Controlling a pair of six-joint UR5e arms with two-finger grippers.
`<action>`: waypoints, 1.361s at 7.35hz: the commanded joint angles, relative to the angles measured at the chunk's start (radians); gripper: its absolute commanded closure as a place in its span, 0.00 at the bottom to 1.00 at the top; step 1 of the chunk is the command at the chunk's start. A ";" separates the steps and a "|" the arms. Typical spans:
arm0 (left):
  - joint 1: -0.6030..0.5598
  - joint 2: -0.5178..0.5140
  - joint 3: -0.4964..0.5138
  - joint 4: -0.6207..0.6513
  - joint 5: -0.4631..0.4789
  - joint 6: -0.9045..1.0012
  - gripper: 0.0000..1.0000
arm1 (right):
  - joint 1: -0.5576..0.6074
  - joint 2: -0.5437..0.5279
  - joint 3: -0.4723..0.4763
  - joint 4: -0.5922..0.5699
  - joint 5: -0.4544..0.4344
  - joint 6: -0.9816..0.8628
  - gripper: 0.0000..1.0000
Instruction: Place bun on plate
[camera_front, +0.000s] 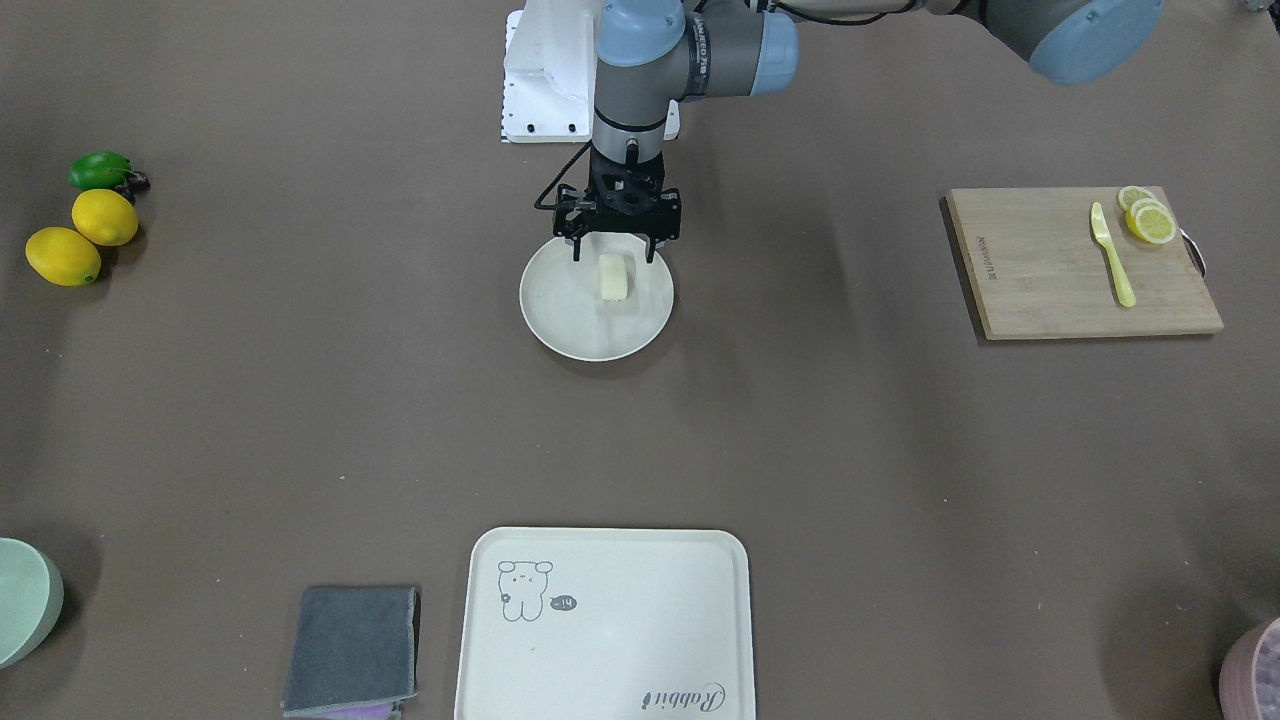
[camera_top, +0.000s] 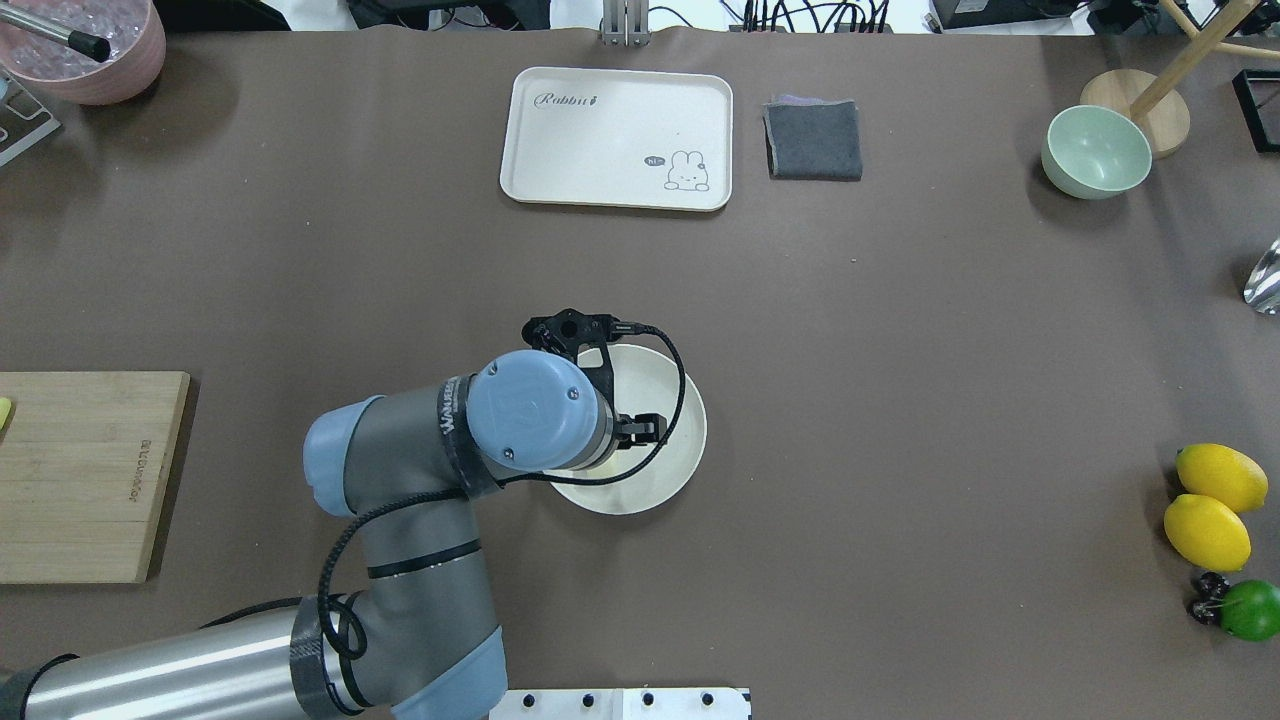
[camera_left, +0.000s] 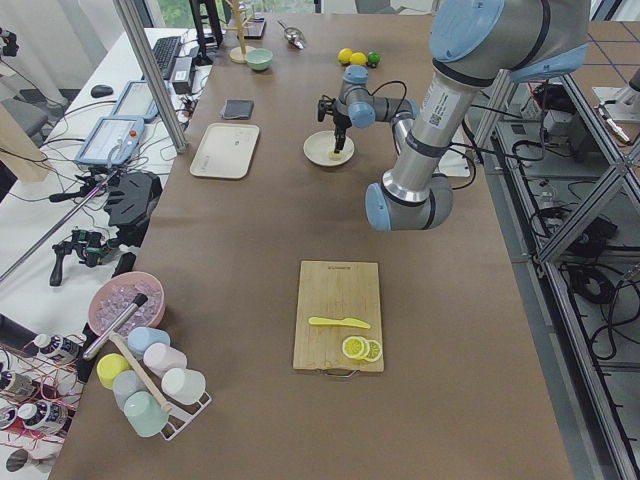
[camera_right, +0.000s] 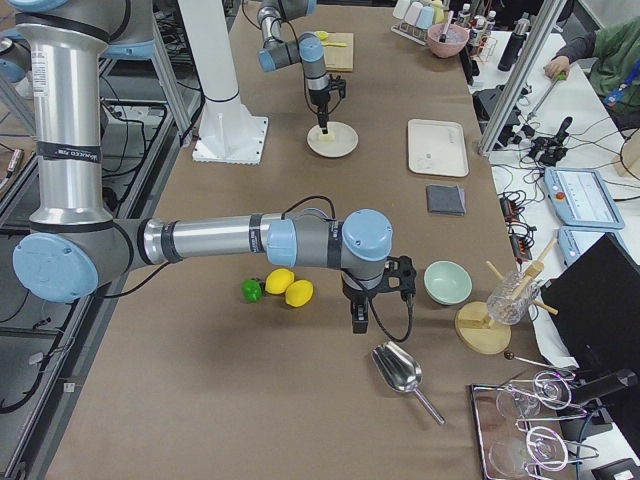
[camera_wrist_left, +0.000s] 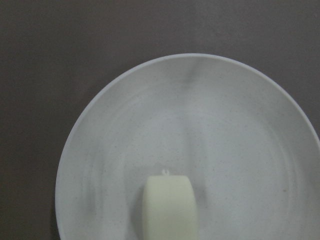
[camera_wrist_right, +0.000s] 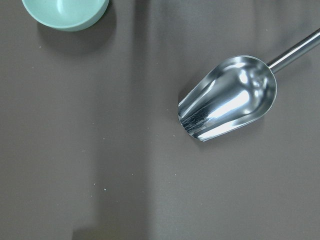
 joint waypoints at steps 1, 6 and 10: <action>-0.130 0.062 -0.184 0.127 -0.072 0.127 0.02 | 0.000 0.003 -0.001 -0.003 0.000 0.001 0.00; -0.557 0.309 -0.226 0.130 -0.240 0.465 0.02 | -0.002 0.000 0.015 0.007 -0.003 0.108 0.00; -0.800 0.476 -0.148 0.122 -0.317 0.877 0.02 | -0.002 -0.038 -0.018 0.010 -0.015 0.107 0.00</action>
